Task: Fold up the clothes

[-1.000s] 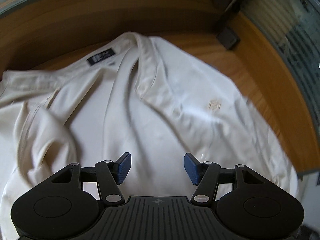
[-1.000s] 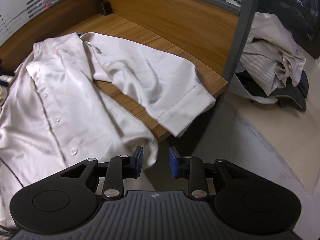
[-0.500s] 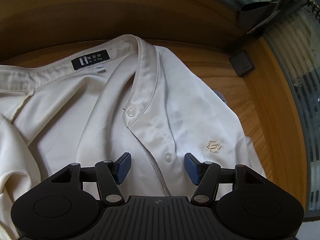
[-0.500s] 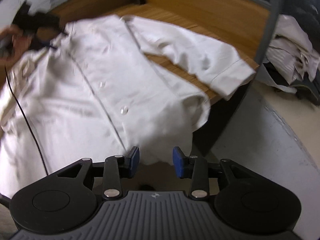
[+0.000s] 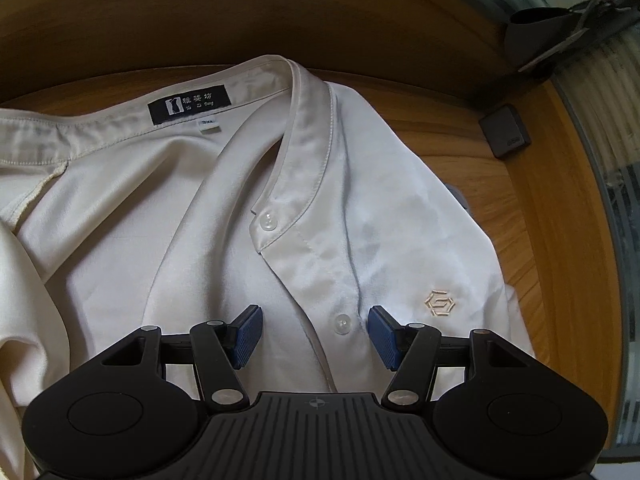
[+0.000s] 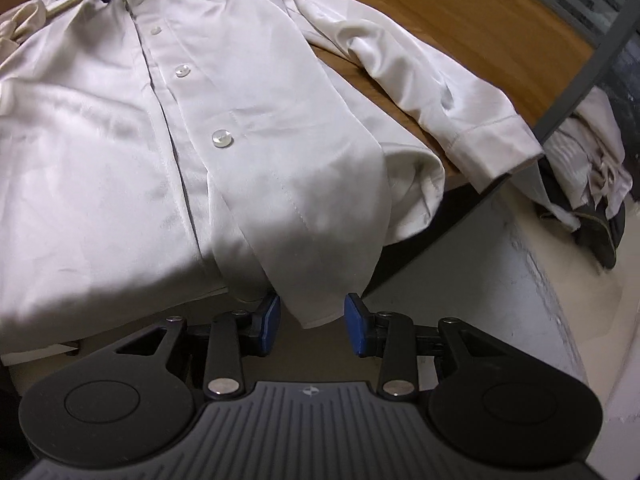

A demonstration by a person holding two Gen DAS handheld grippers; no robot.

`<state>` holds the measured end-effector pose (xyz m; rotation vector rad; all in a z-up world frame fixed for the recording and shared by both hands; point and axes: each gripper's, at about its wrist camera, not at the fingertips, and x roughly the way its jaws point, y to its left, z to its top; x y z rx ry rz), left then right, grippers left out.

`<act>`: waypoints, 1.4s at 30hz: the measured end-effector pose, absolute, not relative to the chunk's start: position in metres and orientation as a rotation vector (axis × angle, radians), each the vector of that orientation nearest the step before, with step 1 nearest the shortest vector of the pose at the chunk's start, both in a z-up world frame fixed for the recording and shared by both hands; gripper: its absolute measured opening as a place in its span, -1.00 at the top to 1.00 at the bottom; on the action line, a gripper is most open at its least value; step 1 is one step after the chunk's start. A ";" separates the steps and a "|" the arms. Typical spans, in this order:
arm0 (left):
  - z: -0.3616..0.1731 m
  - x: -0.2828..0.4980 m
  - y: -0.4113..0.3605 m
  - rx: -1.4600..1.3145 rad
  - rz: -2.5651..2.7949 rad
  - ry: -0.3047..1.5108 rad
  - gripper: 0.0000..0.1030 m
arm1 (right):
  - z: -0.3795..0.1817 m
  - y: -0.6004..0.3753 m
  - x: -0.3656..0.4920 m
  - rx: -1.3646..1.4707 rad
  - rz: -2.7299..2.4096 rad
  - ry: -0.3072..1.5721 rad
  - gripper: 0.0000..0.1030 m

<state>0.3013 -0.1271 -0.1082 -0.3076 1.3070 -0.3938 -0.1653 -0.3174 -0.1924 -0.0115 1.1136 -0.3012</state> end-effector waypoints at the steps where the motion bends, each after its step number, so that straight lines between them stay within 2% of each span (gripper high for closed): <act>1: -0.109 0.301 -0.127 -0.314 -0.393 1.308 -0.20 | -0.193 -0.316 -0.165 -0.024 -0.303 1.111 0.22; 7: -0.108 0.302 -0.132 -0.347 -0.395 1.290 -0.10 | -0.194 -0.316 -0.165 -0.046 -0.336 1.084 0.49; 8: -0.107 0.302 -0.133 -0.349 -0.397 1.280 0.07 | -0.192 -0.316 -0.165 -0.043 -0.344 1.074 0.52; 9: -0.106 0.302 -0.134 -0.345 -0.397 1.268 0.30 | -0.190 -0.317 -0.165 -0.040 -0.349 1.065 0.61; 11: -0.102 0.301 -0.135 -0.324 -0.391 1.237 0.64 | -0.185 -0.318 -0.165 -0.038 -0.357 1.046 0.81; 14: -0.093 0.299 -0.138 -0.271 -0.364 1.190 0.82 | -0.173 -0.317 -0.167 -0.041 -0.358 1.019 0.92; 23: -0.040 0.293 -0.127 -0.211 -0.391 1.090 0.84 | -0.108 -0.293 -0.175 -0.049 -0.287 0.944 0.94; 29: -0.014 0.298 -0.101 -0.178 -0.408 1.061 0.84 | -0.066 -0.269 -0.176 -0.001 -0.134 0.960 0.94; 35: -0.015 0.303 -0.073 -0.112 -0.419 1.067 0.84 | -0.046 -0.240 -0.170 0.079 0.019 0.997 0.94; 42: -0.035 0.304 -0.056 0.014 -0.415 1.065 0.77 | -0.047 -0.206 -0.150 0.066 0.197 1.065 0.91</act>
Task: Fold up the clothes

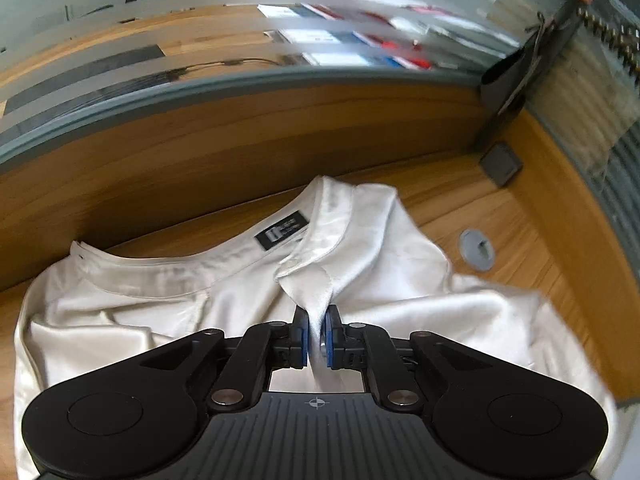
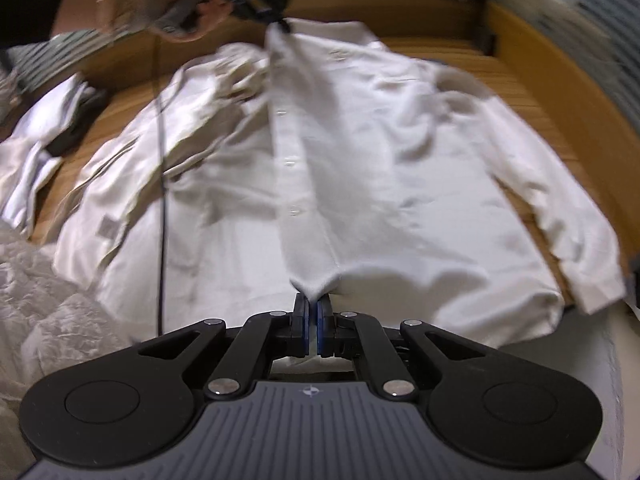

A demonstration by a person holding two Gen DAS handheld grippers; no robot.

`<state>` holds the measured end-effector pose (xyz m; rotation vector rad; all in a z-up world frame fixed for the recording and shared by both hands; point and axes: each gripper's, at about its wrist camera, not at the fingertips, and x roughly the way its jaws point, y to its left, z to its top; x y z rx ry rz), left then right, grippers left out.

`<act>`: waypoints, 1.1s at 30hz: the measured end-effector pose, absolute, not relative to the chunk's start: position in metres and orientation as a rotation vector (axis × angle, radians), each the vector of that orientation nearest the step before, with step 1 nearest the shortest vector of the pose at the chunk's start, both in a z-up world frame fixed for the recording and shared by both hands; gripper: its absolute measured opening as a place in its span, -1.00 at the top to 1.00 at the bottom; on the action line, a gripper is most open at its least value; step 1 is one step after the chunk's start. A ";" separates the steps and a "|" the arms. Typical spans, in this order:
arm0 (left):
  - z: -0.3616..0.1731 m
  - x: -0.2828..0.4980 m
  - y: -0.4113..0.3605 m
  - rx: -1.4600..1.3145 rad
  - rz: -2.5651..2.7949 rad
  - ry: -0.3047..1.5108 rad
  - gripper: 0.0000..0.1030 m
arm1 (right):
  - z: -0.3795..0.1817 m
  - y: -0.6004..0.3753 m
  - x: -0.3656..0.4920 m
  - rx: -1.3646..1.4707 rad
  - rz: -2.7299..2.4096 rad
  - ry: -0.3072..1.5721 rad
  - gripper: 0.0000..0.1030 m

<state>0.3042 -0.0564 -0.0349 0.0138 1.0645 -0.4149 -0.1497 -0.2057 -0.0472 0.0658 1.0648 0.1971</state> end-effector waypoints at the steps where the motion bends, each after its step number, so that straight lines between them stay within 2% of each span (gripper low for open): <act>1: -0.038 0.303 -0.056 0.040 -0.407 1.063 0.75 | -0.047 -0.203 -0.149 0.062 0.202 1.068 0.88; 2: -0.040 0.301 -0.055 0.055 -0.401 1.065 0.55 | -0.046 -0.202 -0.149 0.057 0.197 1.068 0.85; 3: -0.041 0.299 -0.054 0.067 -0.395 1.068 0.24 | -0.045 -0.202 -0.150 0.055 0.185 1.064 0.70; 4: -0.043 0.298 -0.053 0.079 -0.390 1.071 0.09 | -0.043 -0.204 -0.152 0.057 0.167 1.057 0.44; 5: -0.042 0.295 -0.051 0.086 -0.387 1.061 -0.11 | -0.042 -0.209 -0.154 0.065 0.140 1.049 0.36; 11: -0.030 0.287 -0.053 0.104 -0.428 1.018 -0.18 | -0.042 -0.256 -0.171 0.145 -0.071 0.996 0.29; 19: -0.028 0.260 -0.076 0.116 -0.474 1.020 -0.28 | -0.077 -0.354 -0.186 0.308 -0.302 0.933 0.26; 33: -0.033 0.150 -0.072 0.049 -0.463 1.091 -0.29 | -0.167 -0.419 -0.137 0.041 -0.173 1.062 0.26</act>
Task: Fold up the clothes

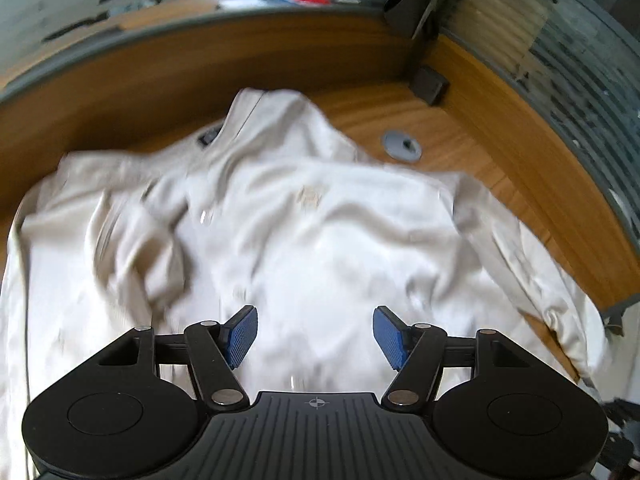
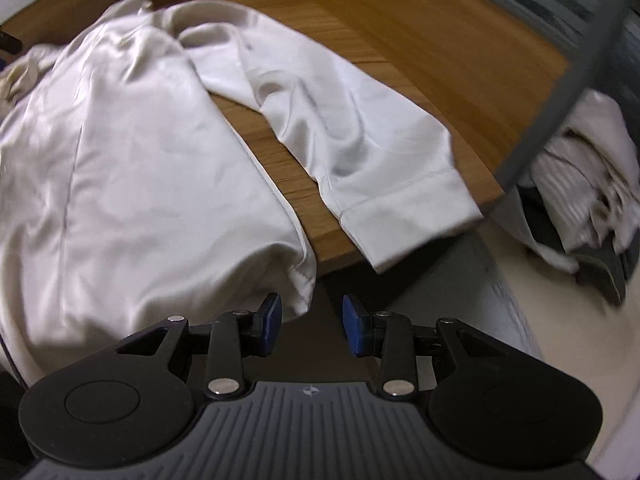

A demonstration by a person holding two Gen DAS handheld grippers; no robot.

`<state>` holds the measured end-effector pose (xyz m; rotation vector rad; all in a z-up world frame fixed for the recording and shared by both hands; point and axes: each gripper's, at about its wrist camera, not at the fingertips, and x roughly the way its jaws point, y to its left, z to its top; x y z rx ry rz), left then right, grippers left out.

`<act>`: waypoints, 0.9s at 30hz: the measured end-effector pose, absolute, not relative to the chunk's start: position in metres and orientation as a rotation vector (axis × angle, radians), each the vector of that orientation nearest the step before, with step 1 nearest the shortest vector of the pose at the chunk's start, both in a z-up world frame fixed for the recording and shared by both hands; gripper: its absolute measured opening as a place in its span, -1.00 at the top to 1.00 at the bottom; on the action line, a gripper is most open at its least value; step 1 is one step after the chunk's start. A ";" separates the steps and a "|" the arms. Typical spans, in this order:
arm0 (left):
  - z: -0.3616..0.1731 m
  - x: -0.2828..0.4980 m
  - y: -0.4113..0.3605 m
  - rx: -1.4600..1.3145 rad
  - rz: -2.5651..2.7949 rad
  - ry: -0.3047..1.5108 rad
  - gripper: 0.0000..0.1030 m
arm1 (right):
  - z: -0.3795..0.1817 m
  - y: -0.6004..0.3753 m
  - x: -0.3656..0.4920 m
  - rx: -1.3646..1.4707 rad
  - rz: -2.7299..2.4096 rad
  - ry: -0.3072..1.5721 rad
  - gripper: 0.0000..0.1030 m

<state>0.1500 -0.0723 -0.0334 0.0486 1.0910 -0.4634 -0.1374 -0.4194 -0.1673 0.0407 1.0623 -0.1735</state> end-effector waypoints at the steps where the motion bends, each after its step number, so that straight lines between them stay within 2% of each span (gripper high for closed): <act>1: -0.034 0.141 -0.069 0.045 -0.446 1.095 -0.29 | -0.169 -0.421 -0.135 0.026 -0.169 1.058 0.26; 8: -0.032 0.086 -0.048 -0.005 -0.382 1.092 -0.33 | -0.144 -0.459 -0.157 0.136 -0.286 1.005 0.27; 15: -0.037 0.016 -0.036 -0.034 -0.326 1.041 -0.36 | -0.110 -0.456 -0.162 0.007 0.086 1.072 0.27; 22: -0.050 -0.059 -0.038 -0.069 -0.205 1.040 -0.37 | -0.085 -0.450 -0.120 -0.101 0.458 1.073 0.26; 27: -0.065 -0.107 -0.053 -0.133 -0.074 1.063 -0.37 | -0.087 -0.451 -0.073 -0.157 0.612 1.093 0.26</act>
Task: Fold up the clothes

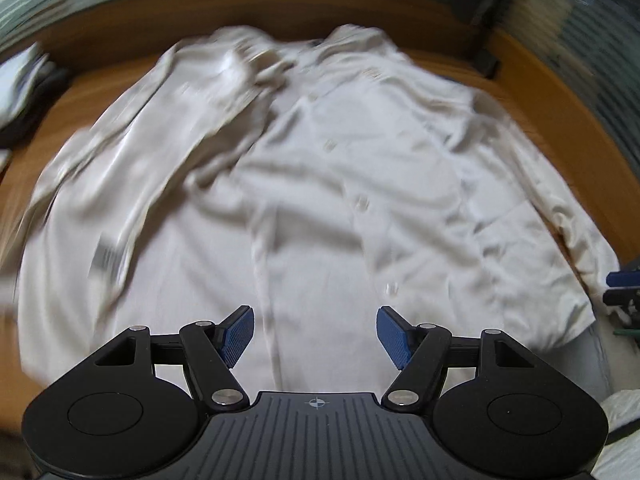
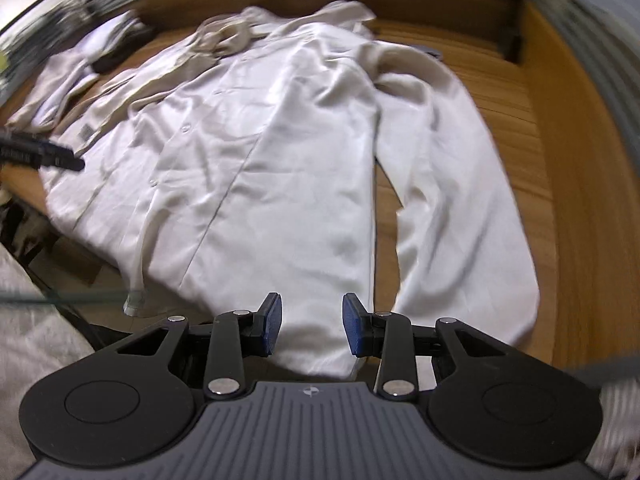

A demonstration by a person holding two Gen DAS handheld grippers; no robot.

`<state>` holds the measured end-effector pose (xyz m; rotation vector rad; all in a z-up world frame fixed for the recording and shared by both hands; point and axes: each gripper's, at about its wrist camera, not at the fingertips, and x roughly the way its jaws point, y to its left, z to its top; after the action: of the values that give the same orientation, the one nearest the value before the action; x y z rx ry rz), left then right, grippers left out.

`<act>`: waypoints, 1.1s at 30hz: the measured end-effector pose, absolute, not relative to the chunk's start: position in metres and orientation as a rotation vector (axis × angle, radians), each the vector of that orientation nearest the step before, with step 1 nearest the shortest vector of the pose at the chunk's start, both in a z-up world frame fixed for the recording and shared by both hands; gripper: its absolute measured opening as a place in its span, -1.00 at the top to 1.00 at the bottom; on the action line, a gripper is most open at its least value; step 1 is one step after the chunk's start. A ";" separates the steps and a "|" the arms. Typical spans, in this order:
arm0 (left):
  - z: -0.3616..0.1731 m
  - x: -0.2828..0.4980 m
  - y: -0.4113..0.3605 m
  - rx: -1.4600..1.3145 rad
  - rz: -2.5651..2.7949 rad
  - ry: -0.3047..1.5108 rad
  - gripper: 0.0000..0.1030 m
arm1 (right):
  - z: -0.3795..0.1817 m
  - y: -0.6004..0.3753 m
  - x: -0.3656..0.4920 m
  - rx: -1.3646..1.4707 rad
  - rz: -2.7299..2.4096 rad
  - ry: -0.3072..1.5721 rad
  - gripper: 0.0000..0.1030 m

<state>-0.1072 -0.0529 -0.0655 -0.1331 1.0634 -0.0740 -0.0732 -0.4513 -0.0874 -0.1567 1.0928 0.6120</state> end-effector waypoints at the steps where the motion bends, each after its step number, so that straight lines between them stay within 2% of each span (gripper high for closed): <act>1: -0.068 -0.116 -0.057 -0.154 -0.053 1.065 -0.37 | -0.088 -0.451 -0.067 -0.170 0.639 1.090 0.26; 8: -0.084 -0.168 -0.095 -0.283 0.034 1.045 -0.37 | -0.097 -0.441 -0.043 -0.283 0.771 1.085 0.26; 12: -0.100 -0.183 -0.116 -0.350 0.044 1.039 -0.37 | -0.093 -0.439 -0.039 -0.296 0.812 1.078 0.18; 20: -0.149 -0.175 -0.143 -0.494 0.006 1.058 -0.36 | -0.077 -0.438 -0.038 -0.314 0.847 1.060 0.16; 22: -0.156 -0.172 -0.143 -0.522 0.013 1.050 -0.36 | -0.074 -0.442 -0.038 -0.318 0.842 1.053 0.11; 28: -0.170 -0.169 -0.138 -0.613 0.020 1.032 -0.31 | -0.069 -0.457 -0.039 -0.330 0.806 1.042 0.10; 30: -0.175 -0.169 -0.133 -0.667 0.009 1.036 0.04 | -0.067 -0.461 -0.038 -0.329 0.792 1.038 0.10; 33: -0.174 -0.172 -0.128 -0.728 -0.026 1.030 0.42 | -0.064 -0.466 -0.038 -0.330 0.781 1.026 0.06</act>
<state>-0.1720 -0.1281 -0.1745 -0.7280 1.0301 -0.0259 -0.0381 -0.4656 -0.0643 -0.3300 1.0256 0.7809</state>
